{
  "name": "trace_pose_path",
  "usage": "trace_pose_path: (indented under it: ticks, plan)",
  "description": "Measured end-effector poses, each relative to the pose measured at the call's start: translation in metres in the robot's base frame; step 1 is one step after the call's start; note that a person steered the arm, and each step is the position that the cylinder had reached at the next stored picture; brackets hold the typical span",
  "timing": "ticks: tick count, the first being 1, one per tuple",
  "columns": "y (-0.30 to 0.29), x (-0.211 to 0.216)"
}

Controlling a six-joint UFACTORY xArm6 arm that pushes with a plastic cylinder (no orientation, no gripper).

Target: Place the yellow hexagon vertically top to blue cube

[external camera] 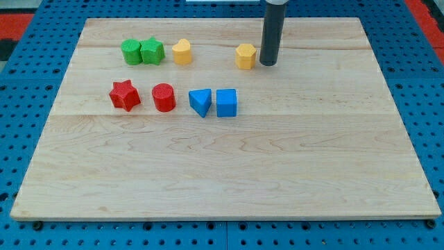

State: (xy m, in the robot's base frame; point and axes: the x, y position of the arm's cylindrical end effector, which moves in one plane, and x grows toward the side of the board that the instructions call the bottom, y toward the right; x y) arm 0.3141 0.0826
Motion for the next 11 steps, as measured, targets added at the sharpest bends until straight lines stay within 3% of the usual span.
trace_pose_path:
  ticks: [3, 5, 7, 11]
  plan:
    - [-0.062, 0.008]
    - [-0.014, -0.005]
    - [-0.013, -0.019]
    - [-0.077, -0.02]
